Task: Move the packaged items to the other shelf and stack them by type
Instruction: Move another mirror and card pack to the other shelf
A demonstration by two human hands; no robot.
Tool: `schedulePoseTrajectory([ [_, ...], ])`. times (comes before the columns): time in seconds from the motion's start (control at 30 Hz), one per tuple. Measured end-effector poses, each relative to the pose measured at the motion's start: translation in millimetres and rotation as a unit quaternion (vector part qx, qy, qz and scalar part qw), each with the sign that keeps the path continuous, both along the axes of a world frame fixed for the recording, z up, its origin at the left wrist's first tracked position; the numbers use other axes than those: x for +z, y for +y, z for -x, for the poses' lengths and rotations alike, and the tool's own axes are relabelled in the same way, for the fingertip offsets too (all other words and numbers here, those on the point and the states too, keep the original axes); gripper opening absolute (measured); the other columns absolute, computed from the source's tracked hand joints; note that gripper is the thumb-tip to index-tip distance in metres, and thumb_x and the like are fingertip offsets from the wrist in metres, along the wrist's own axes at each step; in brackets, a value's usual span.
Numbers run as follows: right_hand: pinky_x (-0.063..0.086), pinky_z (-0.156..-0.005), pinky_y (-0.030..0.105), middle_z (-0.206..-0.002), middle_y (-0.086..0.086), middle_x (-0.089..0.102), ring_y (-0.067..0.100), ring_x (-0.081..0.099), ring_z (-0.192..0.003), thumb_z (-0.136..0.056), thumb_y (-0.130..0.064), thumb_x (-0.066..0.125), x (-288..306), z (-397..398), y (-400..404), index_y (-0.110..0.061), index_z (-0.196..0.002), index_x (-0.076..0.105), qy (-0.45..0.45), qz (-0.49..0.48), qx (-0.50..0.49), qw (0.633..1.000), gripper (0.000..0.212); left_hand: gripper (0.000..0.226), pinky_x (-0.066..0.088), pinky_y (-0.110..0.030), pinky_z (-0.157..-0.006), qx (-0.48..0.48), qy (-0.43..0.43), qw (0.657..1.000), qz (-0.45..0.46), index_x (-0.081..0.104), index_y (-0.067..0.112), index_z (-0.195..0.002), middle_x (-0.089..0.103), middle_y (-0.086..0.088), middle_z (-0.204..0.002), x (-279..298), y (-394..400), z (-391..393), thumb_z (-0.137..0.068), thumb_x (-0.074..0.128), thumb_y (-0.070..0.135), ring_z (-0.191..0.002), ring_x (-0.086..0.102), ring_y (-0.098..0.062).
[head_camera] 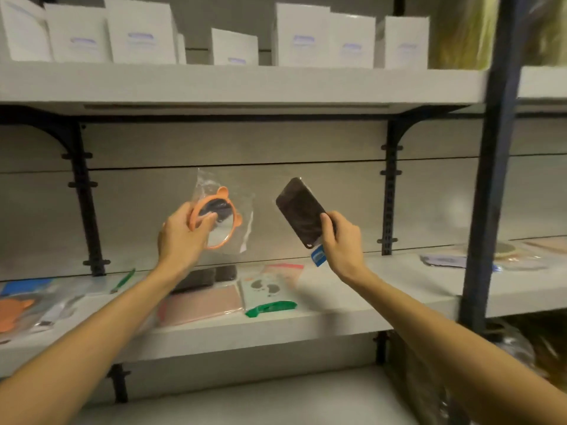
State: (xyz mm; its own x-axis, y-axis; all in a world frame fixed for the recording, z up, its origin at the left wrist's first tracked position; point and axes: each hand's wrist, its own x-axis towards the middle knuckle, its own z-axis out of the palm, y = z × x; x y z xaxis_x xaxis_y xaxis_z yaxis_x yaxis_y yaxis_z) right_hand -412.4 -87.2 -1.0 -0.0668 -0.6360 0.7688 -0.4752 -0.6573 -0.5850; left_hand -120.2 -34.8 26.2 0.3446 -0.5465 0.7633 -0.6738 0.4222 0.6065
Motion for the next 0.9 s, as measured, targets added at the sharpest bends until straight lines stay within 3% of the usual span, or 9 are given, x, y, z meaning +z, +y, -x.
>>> schedulePoseTrajectory([
  [0.17, 0.058, -0.06, 0.024, -0.09, -0.009, 0.064, 0.007, 0.067, -0.078, -0.108, -0.031, 0.041, 2.6, 108.7, 38.0, -0.016, -0.105, 0.059, -0.077, 0.031, 0.004, 0.997, 0.024, 0.019, 0.054, -0.047, -0.067, -0.091, 0.053, 0.994, 0.027, 0.063, 0.023, -0.081, 0.058, 0.009, -0.068, -0.1, 8.1, 132.6, -0.083, 0.074, 0.039, -0.069, 0.059, -0.025],
  [0.23, 0.055, -0.061, 0.017, -0.091, -0.014, 0.062, -0.001, 0.066, -0.083, -0.108, -0.031, 0.041, 0.1, 156.0, 53.3, -0.021, -0.106, 0.056, -0.077, 0.051, -0.011, 0.996, 0.019, 0.018, 0.054, -0.041, -0.065, -0.13, 0.074, 0.988, 0.043, 0.062, 0.027, -0.078, 0.058, 0.011, -0.066, -2.0, 14.3, 189.2, -0.081, 0.073, 0.041, -0.07, 0.06, -0.019],
  [0.3, 0.056, -0.063, 0.016, -0.091, -0.016, 0.06, 0.0, 0.066, -0.084, -0.107, -0.032, 0.041, -5.8, 206.5, 69.2, -0.023, -0.108, 0.055, -0.083, 0.078, -0.043, 0.993, 0.017, 0.017, 0.049, -0.032, -0.063, -0.172, 0.078, 0.981, 0.053, 0.06, 0.028, -0.076, 0.056, 0.014, -0.063, -5.8, 20.9, 249.5, -0.084, 0.073, 0.035, -0.07, 0.061, -0.014],
  [0.4, 0.057, -0.063, 0.025, -0.09, -0.009, 0.061, 0.01, 0.065, -0.08, -0.108, -0.031, 0.04, -15.1, 280.3, 88.9, -0.023, -0.105, 0.056, -0.094, 0.107, -0.079, 0.987, 0.018, 0.024, 0.05, -0.032, -0.066, -0.226, 0.076, 0.97, 0.05, 0.057, 0.029, -0.073, 0.059, 0.013, -0.066, -13.4, 25.5, 335.2, -0.089, 0.074, 0.023, -0.078, 0.069, -0.009],
  [0.47, 0.056, -0.061, 0.021, -0.088, -0.012, 0.059, 0.007, 0.064, -0.079, -0.108, -0.032, 0.04, -18.1, 322.3, 97.7, -0.024, -0.104, 0.054, -0.092, 0.11, -0.105, 0.984, 0.017, 0.025, 0.054, -0.032, -0.066, -0.258, 0.05, 0.964, 0.039, 0.057, 0.031, -0.074, 0.062, 0.015, -0.067, -16.0, 27.2, 382.9, -0.091, 0.074, 0.023, -0.08, 0.071, -0.01],
  [0.57, 0.051, -0.06, 0.015, -0.085, -0.013, 0.057, 0.0, 0.061, -0.077, -0.107, -0.033, 0.039, -20.0, 378.9, 102.7, -0.016, -0.106, 0.057, -0.085, 0.103, -0.154, 0.979, 0.024, 0.01, 0.054, -0.026, -0.064, -0.291, 0.018, 0.956, 0.025, 0.064, 0.027, -0.087, 0.066, 0.012, -0.077, -18.0, 26.6, 440.4, -0.093, 0.071, 0.025, -0.076, 0.066, -0.007],
  [0.63, 0.05, -0.059, 0.018, -0.083, -0.012, 0.058, 0.002, 0.06, -0.077, -0.108, -0.032, 0.039, -20.9, 410.3, 101.7, -0.012, -0.108, 0.059, -0.076, 0.092, -0.18, 0.976, 0.029, 0.008, 0.053, -0.018, -0.067, -0.308, 0.017, 0.951, 0.012, 0.067, 0.023, -0.099, 0.069, 0.011, -0.088, -20.8, 23.7, 469.7, -0.093, 0.072, 0.023, -0.082, 0.066, -0.003],
  [0.8, 0.052, -0.062, 0.019, -0.086, -0.011, 0.059, 0.003, 0.06, -0.075, -0.107, -0.036, 0.038, -38.0, 461.4, 92.4, -0.015, -0.108, 0.06, -0.063, 0.038, -0.217, 0.973, 0.03, 0.034, 0.06, -0.029, -0.081, -0.311, 0.016, 0.948, -0.06, 0.061, 0.02, -0.118, 0.068, 0.007, -0.106, -32.9, 2.5, 520.1, -0.088, 0.077, 0.025, -0.099, 0.066, -0.013],
  [0.9, 0.055, -0.065, 0.028, -0.092, -0.004, 0.064, 0.009, 0.063, -0.079, -0.107, -0.037, 0.039, -54.5, 483.5, 79.6, -0.017, -0.107, 0.061, -0.073, -0.003, -0.231, 0.97, 0.03, 0.059, 0.051, -0.032, -0.098, -0.29, 0.023, 0.949, -0.119, 0.051, 0.019, -0.138, 0.061, 0.001, -0.131, -46.3, -18.8, 543.2, -0.087, 0.079, 0.028, -0.121, 0.058, -0.019],
])
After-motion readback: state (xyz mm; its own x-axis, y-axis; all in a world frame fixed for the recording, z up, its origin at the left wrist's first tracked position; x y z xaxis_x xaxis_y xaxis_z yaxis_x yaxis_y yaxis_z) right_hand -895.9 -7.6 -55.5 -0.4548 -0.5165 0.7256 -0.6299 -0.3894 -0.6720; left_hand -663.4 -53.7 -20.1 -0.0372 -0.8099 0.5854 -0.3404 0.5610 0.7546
